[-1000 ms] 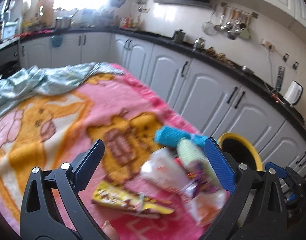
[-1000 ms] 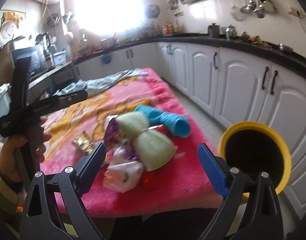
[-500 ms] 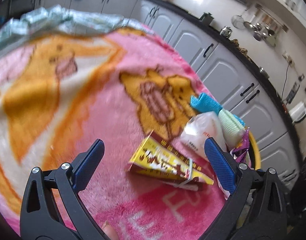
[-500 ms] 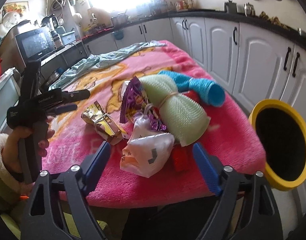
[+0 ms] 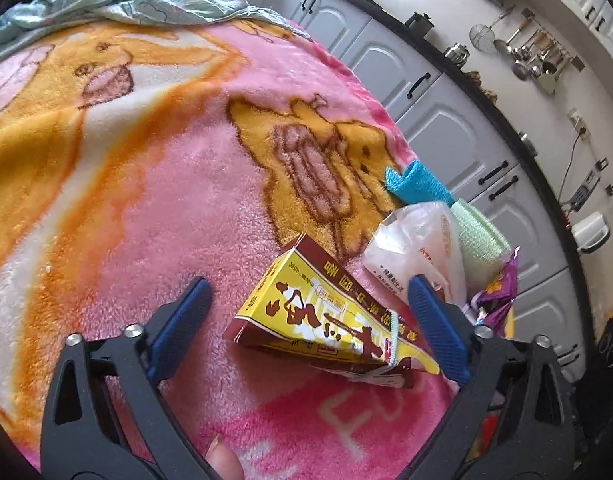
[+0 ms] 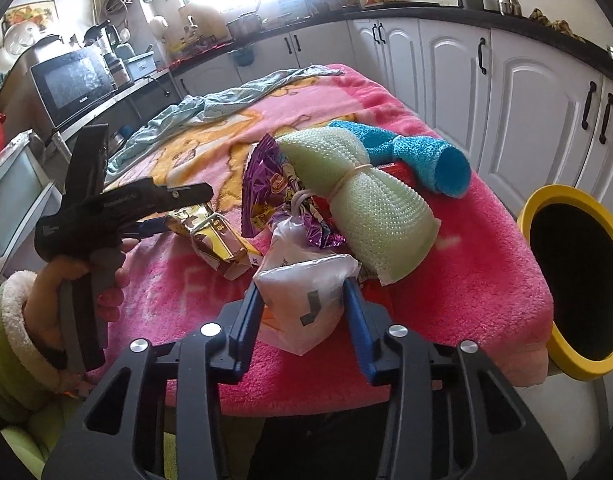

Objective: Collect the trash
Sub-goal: 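Grasp the yellow snack box with the left tool while the right tool grasps the white paper bag, then lift the snack box and paper bag and carry both over the bin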

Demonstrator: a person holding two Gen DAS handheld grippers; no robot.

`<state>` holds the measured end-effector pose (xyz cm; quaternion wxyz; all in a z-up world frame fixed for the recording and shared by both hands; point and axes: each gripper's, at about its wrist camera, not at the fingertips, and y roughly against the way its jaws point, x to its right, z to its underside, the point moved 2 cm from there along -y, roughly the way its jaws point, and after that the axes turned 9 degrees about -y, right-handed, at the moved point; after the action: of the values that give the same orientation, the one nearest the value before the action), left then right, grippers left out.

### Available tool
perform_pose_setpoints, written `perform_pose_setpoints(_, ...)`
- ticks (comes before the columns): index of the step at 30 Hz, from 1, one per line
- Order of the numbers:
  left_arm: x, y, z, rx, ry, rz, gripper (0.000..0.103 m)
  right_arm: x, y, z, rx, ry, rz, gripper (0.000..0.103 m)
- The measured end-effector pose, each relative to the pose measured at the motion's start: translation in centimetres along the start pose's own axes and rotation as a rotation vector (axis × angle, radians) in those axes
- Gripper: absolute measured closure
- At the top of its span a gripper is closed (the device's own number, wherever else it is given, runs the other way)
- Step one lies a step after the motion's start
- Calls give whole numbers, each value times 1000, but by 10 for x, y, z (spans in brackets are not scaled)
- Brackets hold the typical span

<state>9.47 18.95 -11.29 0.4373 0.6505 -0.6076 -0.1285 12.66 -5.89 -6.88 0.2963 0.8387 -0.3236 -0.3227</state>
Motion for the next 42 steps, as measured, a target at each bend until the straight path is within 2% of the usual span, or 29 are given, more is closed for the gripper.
perform_pose_setpoints(1, 1, 0, 0, -3, -7, -18, 30, 0, 1, 0, 0, -1, -2, 67)
perform_pose_setpoints(3, 2, -1, 1, -8, -9, -21, 38, -1, 1, 0, 0, 1, -3, 69)
perform_pose_setpoints(6, 3, 1, 1, -10, -11, -24, 43, -3, 2, 0, -2, 4, -10, 71)
perform_pose_setpoints(7, 2, 2, 1, -5, -7, -21, 59, -4, 3, 0, 0, 5, -14, 72)
perform_pose_setpoints(8, 2, 2, 0, -2, -4, -12, 61, -5, 3, -1, 1, 6, -17, 72)
perform_pose_setpoints(16, -4, 18, -9, 17, 14, 75, 101, -5, 10, -4, 17, -29, -48, 75)
perform_pose_setpoints(18, -3, 24, -11, 24, 8, 91, 103, -6, 13, -6, 29, -29, -56, 75)
perform_pose_setpoints(23, 2, 37, -14, 45, -73, 92, 103, -8, 18, -7, 45, -18, -62, 76)
perform_pose_setpoints(25, 2, 41, -14, 51, -99, 93, 89, -8, 19, -7, 48, -21, -70, 77)
perform_pose_setpoints(29, 4, 49, -10, 42, -124, 59, 86, -12, 30, -12, 79, -17, -101, 78)
perform_pose_setpoints(30, 6, 51, -10, 39, -142, 62, 79, -14, 33, -13, 90, -13, -111, 78)
perform_pose_setpoints(31, 9, 52, -9, 38, -164, 54, 63, -15, 35, -14, 97, -9, -117, 79)
perform_pose_setpoints(33, 12, 52, -9, 44, -209, 42, 53, -20, 42, -19, 119, 1, -143, 79)
perform_pose_setpoints(35, 19, 55, -8, 42, -282, 34, 49, -22, 50, -24, 143, 1, -149, 79)
perform_pose_setpoints(37, 27, 57, -7, 37, -359, 31, 37, -22, 57, -31, 169, -6, -149, 79)
perform_pose_setpoints(38, 31, 56, -6, 33, -396, 26, 36, -20, 61, -35, 186, -15, -149, 79)
perform_pose_setpoints(41, 53, 53, -4, -5, -583, 16, 27, -15, 73, -44, 226, -38, -155, 79)
perform_pose_setpoints(42, 63, 49, -2, -26, -674, 10, 23, -13, 76, -46, 236, -43, -153, 79)
